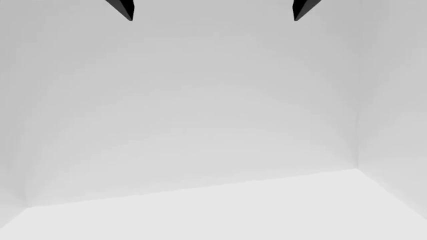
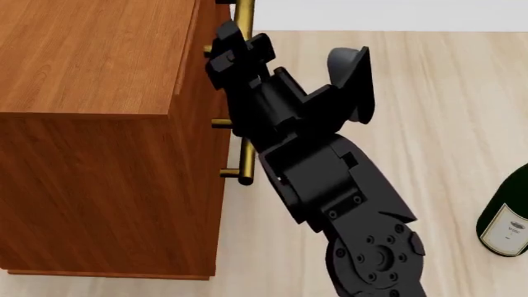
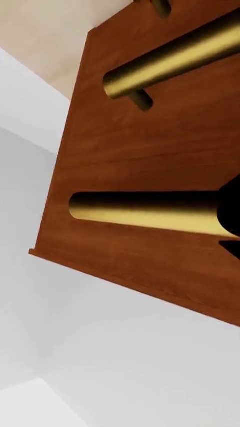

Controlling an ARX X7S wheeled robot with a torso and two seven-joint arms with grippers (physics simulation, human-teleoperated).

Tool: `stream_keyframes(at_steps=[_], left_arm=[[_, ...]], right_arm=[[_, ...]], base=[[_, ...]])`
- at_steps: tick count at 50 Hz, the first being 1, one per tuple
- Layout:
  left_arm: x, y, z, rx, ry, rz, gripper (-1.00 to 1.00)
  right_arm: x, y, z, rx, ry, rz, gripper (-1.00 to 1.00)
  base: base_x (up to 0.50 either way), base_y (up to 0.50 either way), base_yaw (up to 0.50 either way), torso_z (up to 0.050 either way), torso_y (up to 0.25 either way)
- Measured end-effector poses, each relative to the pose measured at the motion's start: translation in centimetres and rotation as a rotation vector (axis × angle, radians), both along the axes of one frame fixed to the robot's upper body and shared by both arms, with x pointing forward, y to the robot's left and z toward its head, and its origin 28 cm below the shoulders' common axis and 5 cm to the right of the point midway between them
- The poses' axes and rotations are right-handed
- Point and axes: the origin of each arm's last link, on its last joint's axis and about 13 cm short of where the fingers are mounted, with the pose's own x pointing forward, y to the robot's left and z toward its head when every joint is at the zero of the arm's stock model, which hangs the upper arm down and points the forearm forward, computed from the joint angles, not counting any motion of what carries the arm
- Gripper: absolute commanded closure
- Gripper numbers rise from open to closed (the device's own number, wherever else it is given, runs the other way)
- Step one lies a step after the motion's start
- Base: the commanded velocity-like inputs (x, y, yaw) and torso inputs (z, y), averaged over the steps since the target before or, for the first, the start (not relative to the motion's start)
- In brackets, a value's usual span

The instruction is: Close the bottom drawer of the cabinet and open the top drawer.

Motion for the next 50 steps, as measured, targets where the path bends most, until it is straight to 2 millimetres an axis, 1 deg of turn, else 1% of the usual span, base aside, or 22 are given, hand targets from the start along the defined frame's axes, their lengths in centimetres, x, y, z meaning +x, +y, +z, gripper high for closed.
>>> stream_keyframes(at_steps=[23,50], left_arm=[[-0.1,-0.2,0.2,0.002,-0.005,-0.006,-1.00],[-0.2,-0.4,0.5,0.007,-0.011,-0.012,-1.00]], right_arm=[[-0.5,-1.4,0.6,0.010,0.023,-0.064,1.00],[-0.9,-3.8,0.9,0.073,0.050,-0.139,1.00]], base=[[0.00,0.00,0.00,0.000,0.003],[0.00,0.00,0.00,0.001,0.005]])
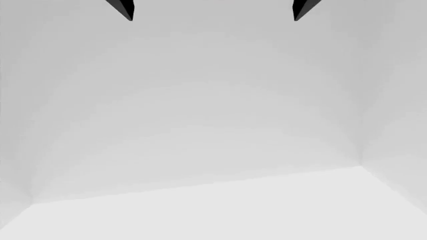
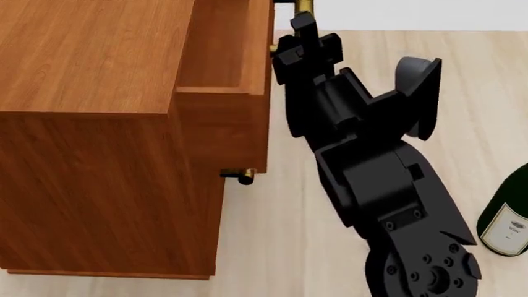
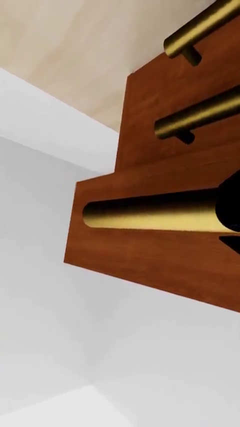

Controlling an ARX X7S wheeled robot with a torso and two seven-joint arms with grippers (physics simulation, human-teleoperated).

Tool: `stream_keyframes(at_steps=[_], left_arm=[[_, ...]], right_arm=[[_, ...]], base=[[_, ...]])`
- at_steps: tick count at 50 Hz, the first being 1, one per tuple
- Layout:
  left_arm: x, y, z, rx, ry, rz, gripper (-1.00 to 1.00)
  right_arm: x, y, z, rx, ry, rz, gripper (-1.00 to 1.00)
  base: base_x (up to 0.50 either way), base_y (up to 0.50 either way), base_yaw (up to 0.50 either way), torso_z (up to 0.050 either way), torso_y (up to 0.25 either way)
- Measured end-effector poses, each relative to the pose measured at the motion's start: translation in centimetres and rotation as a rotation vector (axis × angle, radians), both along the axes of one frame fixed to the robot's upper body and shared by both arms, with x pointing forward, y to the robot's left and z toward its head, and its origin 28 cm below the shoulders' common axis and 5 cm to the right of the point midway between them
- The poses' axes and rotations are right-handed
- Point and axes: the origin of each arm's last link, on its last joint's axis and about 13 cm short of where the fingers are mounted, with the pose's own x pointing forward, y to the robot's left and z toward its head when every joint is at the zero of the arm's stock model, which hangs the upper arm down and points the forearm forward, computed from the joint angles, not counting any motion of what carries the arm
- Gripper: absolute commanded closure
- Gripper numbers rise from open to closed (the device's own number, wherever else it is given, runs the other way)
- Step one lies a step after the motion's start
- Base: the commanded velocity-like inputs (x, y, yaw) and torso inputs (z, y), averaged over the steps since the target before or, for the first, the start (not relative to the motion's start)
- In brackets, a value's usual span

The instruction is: Close the bottom drawer of the cabinet and open the top drawer.

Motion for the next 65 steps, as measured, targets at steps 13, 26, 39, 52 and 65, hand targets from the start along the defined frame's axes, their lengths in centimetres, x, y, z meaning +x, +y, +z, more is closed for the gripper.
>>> stream_keyframes(at_steps=[13,26,39,52,65], left_arm=[[0.0,-0.1,0.1,0.002,-0.001,-0.001,-1.00],[0.0,-0.1,0.1,0.003,-0.001,-0.002,-1.00],[0.0,0.0,0.1,0.003,-0.002,0.001,-1.00],[0.0,0.0,0.1,0.002,-0.004,0.001,-1.00],[0.0,-0.1,0.2,0.004,-0.006,-0.001,-1.00]], right_arm=[[-0.1,-0.9,-0.1,0.024,0.001,-0.033,1.00],[-0.1,-1.1,-0.1,0.036,0.001,-0.038,1.00],[-0.1,-0.9,-0.2,0.043,-0.002,-0.029,1.00],[-0.1,-1.1,0.8,0.057,-0.076,-0.034,-1.00],[-0.1,-1.3,0.7,0.056,-0.079,-0.042,-1.00]], base=[[0.00,0.00,0.00,0.002,0.005],[0.00,0.00,0.00,0.002,0.005],[0.00,0.00,0.00,0.002,0.002],[0.00,0.00,0.00,0.000,0.001],[0.00,0.00,0.00,0.001,0.002]])
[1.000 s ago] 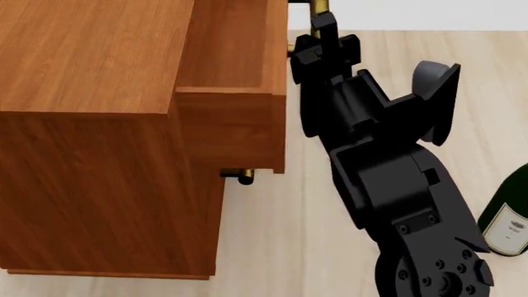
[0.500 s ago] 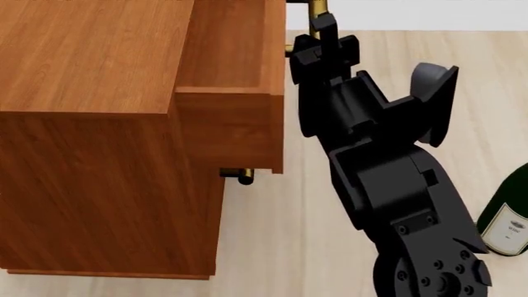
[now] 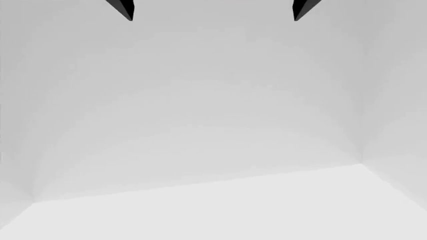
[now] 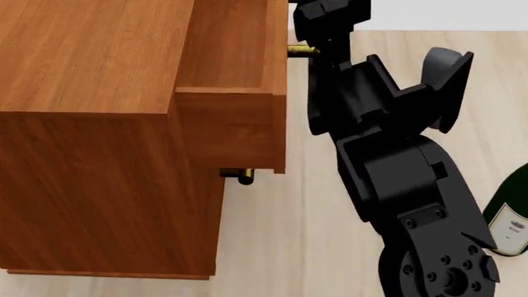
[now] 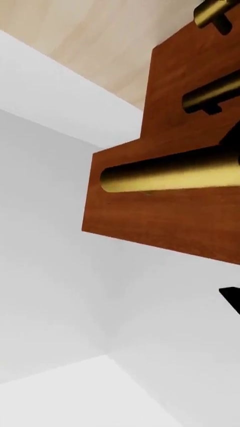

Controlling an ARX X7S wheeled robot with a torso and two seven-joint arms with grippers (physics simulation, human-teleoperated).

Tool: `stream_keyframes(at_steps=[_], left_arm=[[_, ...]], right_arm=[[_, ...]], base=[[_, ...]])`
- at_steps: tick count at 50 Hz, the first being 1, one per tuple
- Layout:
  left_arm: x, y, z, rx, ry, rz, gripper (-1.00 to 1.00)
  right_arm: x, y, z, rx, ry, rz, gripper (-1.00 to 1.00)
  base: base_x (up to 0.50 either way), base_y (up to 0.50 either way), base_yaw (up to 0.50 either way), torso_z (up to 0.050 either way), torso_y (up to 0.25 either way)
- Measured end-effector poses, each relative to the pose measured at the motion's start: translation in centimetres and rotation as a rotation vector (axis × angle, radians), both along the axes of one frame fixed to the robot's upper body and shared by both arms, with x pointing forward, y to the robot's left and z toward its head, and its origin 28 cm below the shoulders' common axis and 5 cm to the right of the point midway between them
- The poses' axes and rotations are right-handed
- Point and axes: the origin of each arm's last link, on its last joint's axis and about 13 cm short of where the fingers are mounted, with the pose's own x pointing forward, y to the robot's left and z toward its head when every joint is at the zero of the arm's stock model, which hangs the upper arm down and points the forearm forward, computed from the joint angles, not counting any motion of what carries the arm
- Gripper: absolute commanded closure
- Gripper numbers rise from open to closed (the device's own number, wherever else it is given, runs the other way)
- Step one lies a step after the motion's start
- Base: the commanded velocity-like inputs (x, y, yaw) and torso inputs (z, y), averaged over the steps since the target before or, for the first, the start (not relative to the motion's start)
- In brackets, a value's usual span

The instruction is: Close the bottom drawer of the cabinet and open the top drawer.

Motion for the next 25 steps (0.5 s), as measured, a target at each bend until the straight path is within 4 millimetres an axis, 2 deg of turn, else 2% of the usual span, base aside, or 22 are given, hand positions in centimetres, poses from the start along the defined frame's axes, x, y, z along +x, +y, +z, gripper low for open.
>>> stream_keyframes(at_steps=[25], left_arm=[[-0.03,-0.31,0.15,0.008,-0.004,-0.005,-1.00]], right_arm=[[0.06,-0.69,-0.31,0.023,-0.013,-0.024,-1.00]], base=[[0.00,0.00,0.00,0.000,0.002]])
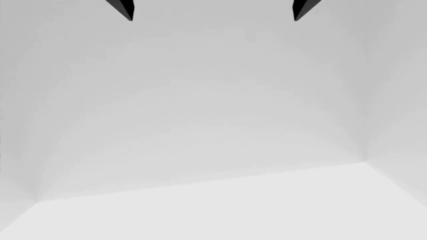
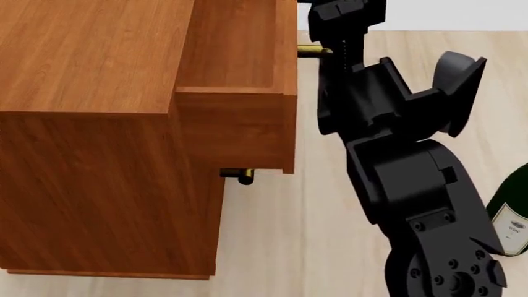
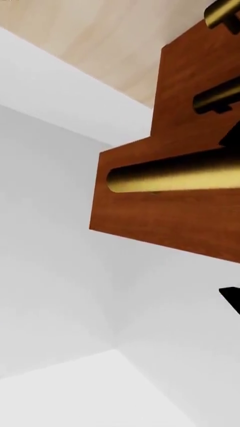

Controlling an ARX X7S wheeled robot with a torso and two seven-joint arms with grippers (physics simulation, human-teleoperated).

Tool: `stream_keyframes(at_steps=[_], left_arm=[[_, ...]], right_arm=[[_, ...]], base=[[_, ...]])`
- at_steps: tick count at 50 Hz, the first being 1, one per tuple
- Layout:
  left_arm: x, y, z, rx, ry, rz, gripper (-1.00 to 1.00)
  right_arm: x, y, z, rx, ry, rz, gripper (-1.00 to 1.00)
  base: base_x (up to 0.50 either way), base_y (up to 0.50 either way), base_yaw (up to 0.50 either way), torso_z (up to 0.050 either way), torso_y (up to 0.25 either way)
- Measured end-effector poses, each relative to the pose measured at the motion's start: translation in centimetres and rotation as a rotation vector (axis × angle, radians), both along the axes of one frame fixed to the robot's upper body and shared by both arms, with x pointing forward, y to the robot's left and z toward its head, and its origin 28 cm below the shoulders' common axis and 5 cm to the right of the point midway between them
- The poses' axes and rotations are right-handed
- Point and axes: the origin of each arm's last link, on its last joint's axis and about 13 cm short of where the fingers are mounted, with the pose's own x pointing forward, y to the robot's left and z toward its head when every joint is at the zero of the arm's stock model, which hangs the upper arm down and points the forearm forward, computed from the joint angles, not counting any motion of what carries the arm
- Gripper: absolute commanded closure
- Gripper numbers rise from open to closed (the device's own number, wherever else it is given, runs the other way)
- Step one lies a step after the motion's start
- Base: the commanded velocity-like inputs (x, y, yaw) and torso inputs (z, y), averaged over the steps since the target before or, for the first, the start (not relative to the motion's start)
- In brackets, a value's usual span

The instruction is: Close the bottom drawer of the cabinet and open the top drawer.

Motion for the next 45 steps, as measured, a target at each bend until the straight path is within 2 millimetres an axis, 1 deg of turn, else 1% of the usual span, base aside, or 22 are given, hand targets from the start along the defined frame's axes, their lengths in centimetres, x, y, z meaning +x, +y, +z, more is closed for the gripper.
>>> stream_keyframes(at_steps=[11,35,45], left_arm=[[-0.1,0.0,0.0,0.000,-0.002,0.000,-1.00],[-0.1,-0.1,0.1,0.000,-0.004,-0.003,-1.00],[-0.1,-0.1,0.1,0.000,-0.005,-0.003,-1.00]], right_arm=[[0.4,-0.4,-0.4,0.008,0.002,-0.023,-1.00],[1.4,-1.2,-2.2,0.013,0.064,-0.070,-1.00],[1.3,-1.3,-2.0,0.014,0.059,-0.079,-1.00]], base=[[0.00,0.00,0.00,0.000,0.000],[0.00,0.00,0.00,0.000,0.000],[0.00,0.00,0.00,0.000,0.000]])
